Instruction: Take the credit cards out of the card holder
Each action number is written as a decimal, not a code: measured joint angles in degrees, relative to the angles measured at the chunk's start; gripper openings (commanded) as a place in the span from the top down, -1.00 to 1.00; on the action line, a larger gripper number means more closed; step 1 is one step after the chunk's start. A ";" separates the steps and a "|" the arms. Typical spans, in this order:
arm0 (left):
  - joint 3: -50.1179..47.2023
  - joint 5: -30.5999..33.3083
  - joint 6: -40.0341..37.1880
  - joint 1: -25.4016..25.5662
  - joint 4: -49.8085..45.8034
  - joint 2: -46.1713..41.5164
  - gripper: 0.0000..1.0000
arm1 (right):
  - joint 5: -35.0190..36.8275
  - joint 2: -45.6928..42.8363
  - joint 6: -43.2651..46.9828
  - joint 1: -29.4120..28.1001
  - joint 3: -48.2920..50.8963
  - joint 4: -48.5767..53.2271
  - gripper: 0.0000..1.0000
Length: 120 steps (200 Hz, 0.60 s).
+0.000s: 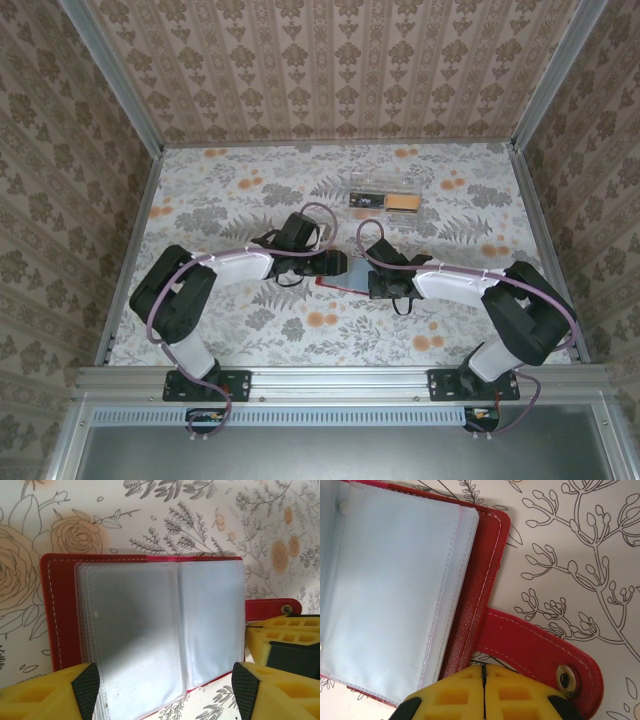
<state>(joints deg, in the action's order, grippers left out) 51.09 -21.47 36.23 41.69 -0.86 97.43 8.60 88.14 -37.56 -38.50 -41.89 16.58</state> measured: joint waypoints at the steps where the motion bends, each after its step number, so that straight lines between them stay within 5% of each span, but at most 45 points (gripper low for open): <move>1: 0.00 0.00 0.00 0.00 0.00 0.04 -0.47 | 0.00 0.00 0.00 0.00 0.00 0.00 0.81; 120: 0.00 -4.48 1.36 0.72 4.28 3.02 -0.56 | 0.00 0.00 -0.20 0.00 0.00 0.00 0.81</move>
<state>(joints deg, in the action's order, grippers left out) 51.09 -25.96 37.58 42.41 3.42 100.44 8.60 88.14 -37.76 -38.50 -41.89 16.58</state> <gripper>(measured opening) 0.754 0.095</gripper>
